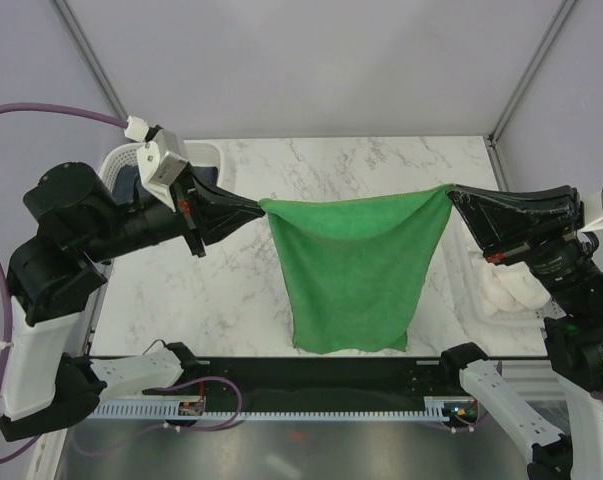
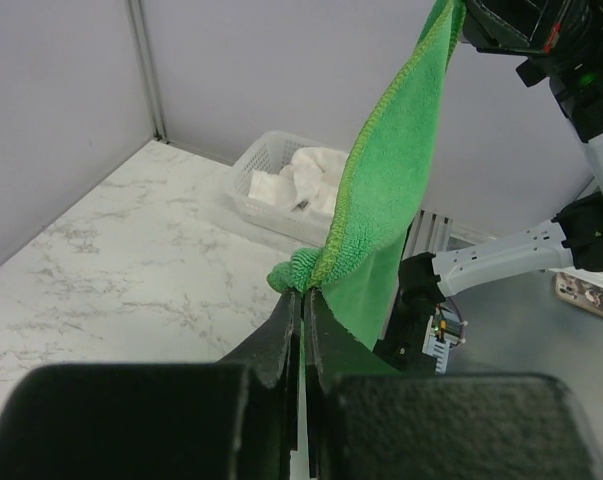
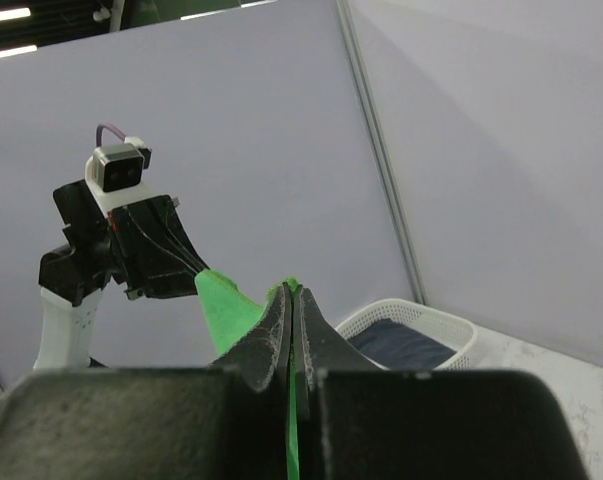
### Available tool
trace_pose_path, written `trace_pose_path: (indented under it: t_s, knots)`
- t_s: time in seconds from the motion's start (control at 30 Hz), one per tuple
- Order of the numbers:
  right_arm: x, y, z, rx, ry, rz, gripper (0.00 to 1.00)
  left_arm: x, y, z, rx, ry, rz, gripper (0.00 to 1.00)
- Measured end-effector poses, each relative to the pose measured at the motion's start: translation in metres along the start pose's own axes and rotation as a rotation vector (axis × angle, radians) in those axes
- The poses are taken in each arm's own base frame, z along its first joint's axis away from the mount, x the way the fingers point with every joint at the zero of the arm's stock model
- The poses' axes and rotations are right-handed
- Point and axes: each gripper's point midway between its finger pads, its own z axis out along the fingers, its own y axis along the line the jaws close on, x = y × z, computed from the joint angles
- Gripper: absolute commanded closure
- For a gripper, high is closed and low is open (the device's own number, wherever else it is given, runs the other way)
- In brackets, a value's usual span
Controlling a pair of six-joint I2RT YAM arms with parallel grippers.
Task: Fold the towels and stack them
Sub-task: Flatten out the crumpled towel
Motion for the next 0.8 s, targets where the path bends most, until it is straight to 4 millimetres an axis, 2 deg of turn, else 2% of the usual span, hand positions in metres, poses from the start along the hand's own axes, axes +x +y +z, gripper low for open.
trace_pose_path:
  t_s: [0.2, 0.37, 0.5, 0.6, 0.67, 0.73, 0.8]
  knots:
    - [0.017, 0.004, -0.019, 0.002, 0.048, 0.025, 1.00, 0.020, 0.000, -0.003, -0.004, 0.043, -0.035, 0.98]
    - [0.010, 0.023, -0.043, -0.009, 0.022, 0.007, 1.00, 0.021, -0.008, -0.019, -0.002, 0.025, -0.057, 0.98]
    - [0.003, 0.027, -0.048, 0.005, -0.005, -0.011, 1.00, 0.013, -0.015, -0.029, 0.005, -0.005, -0.064, 0.98]
    - [-0.003, 0.019, -0.040, 0.046, -0.021, -0.032, 1.00, 0.004, -0.012, -0.028, -0.011, -0.018, -0.061, 0.98]
    - [-0.007, 0.007, -0.030, 0.081, -0.037, -0.041, 1.00, -0.002, -0.001, -0.021, -0.061, -0.016, -0.060, 0.98]
    - [-0.007, -0.011, -0.018, 0.116, -0.047, -0.038, 1.00, -0.002, 0.019, -0.007, -0.142, -0.003, -0.060, 0.98]
    - [0.001, -0.041, -0.003, 0.169, -0.045, -0.029, 1.00, 0.006, 0.051, 0.012, -0.263, 0.035, -0.050, 0.98]
